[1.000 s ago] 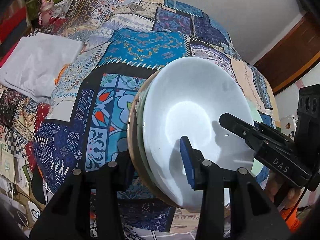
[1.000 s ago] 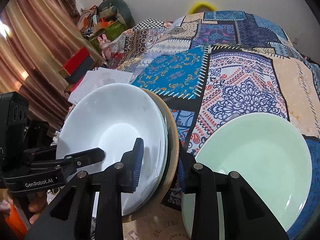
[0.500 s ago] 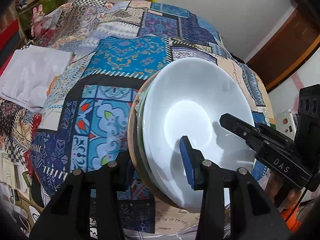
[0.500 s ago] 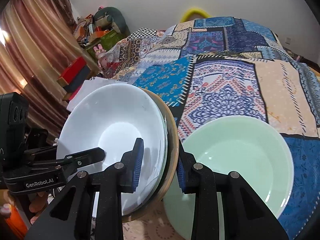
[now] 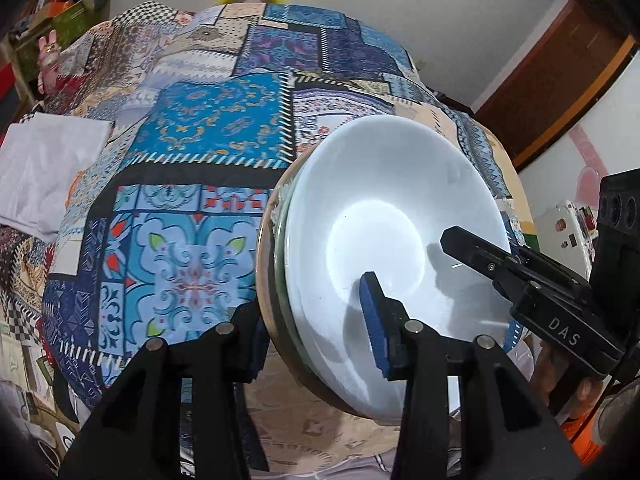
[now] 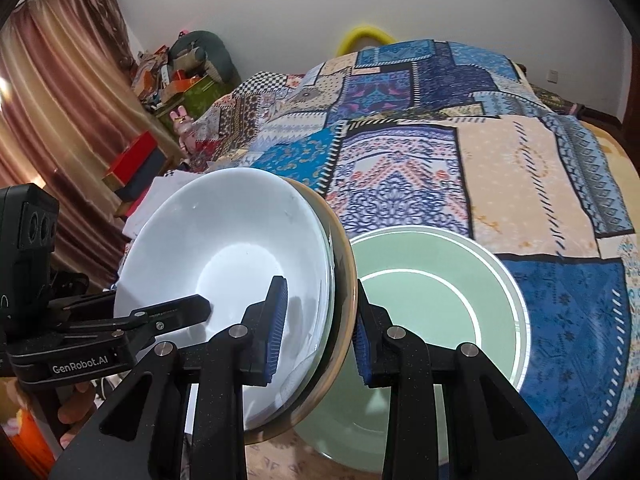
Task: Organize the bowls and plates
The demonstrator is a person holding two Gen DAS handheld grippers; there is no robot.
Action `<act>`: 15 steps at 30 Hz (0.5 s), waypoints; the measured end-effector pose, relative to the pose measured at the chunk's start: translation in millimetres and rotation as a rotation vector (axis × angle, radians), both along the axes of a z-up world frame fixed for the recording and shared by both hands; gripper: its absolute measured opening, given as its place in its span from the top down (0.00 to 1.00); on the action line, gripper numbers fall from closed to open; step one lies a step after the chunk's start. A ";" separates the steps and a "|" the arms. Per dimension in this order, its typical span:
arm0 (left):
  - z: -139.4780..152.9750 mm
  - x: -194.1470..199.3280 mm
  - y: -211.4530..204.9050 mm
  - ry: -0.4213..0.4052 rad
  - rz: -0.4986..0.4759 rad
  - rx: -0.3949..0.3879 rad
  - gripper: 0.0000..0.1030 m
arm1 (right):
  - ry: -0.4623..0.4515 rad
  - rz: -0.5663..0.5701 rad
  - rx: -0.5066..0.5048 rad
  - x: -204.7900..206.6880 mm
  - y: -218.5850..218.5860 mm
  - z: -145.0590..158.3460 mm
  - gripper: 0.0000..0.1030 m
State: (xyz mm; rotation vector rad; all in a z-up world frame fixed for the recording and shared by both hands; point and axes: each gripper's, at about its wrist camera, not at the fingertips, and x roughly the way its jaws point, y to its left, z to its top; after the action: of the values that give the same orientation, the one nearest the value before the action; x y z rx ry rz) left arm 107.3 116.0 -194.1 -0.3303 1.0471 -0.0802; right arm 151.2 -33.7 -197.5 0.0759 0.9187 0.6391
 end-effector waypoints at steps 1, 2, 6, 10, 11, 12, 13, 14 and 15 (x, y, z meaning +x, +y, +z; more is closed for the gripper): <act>0.3 0.9 -2.8 0.000 -0.005 0.001 0.59 | 0.000 -0.004 0.001 0.4 -1.9 0.1 0.73; 0.6 2.2 -6.7 0.001 -0.011 0.002 0.59 | 0.000 -0.011 0.002 0.7 -5.7 0.3 0.73; 0.8 5.6 -17.4 0.002 -0.029 0.001 0.59 | -0.001 -0.028 0.004 0.8 -18.0 0.6 0.73; -0.2 10.0 -27.8 0.005 -0.045 -0.001 0.59 | -0.003 -0.047 0.003 1.0 -30.1 0.5 0.73; -1.1 11.6 -31.1 0.006 -0.050 -0.001 0.59 | -0.001 -0.052 0.003 1.4 -33.3 0.1 0.73; -1.6 12.8 -33.5 0.007 -0.054 -0.001 0.59 | -0.001 -0.059 0.002 1.5 -36.5 -0.2 0.73; -2.2 13.9 -35.8 0.008 -0.058 -0.001 0.59 | -0.002 -0.063 0.002 1.6 -38.5 -0.6 0.73; -3.3 15.7 -38.4 0.009 -0.065 -0.002 0.59 | 0.000 -0.068 0.001 1.7 -41.3 -1.2 0.73; -4.0 16.9 -40.4 0.010 -0.070 -0.002 0.59 | 0.003 -0.075 0.002 2.0 -44.6 -1.7 0.73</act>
State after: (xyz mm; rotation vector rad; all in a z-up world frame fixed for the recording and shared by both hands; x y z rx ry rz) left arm 124.2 75.6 -198.1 -0.2963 1.0686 -0.1421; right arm 153.2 -78.3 -199.2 0.1124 0.9135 0.5706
